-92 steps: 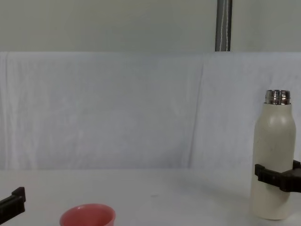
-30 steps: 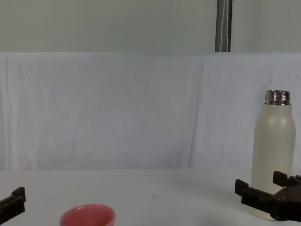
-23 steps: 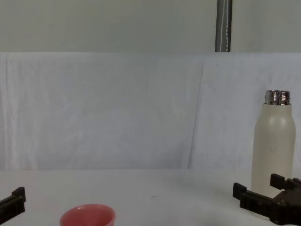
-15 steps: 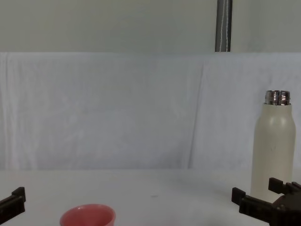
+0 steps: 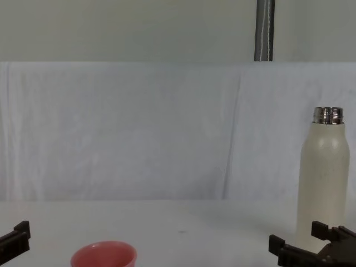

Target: Grasp the thermos with one hand and pour water into the cup lid.

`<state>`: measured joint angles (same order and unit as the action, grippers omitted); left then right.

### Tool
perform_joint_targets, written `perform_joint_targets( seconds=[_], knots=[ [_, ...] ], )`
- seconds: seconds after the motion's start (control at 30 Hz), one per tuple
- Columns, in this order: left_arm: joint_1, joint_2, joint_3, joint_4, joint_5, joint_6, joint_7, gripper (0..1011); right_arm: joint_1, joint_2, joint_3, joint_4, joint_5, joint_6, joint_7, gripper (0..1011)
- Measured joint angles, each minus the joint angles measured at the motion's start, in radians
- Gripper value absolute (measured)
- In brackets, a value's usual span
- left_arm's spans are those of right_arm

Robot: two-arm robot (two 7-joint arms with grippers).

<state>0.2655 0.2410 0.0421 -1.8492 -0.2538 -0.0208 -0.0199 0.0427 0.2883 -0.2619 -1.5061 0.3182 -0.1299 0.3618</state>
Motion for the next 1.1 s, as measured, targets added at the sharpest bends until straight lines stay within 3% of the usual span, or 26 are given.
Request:
perform_joint_targets(
  seconds=[1.1],
  knots=[
    [0.000,0.000,0.000,0.000,0.000,0.000,0.000,1001,0.029,-0.004,-0.020,0.034,-0.002,-0.006,0.009,1001]
  ],
)
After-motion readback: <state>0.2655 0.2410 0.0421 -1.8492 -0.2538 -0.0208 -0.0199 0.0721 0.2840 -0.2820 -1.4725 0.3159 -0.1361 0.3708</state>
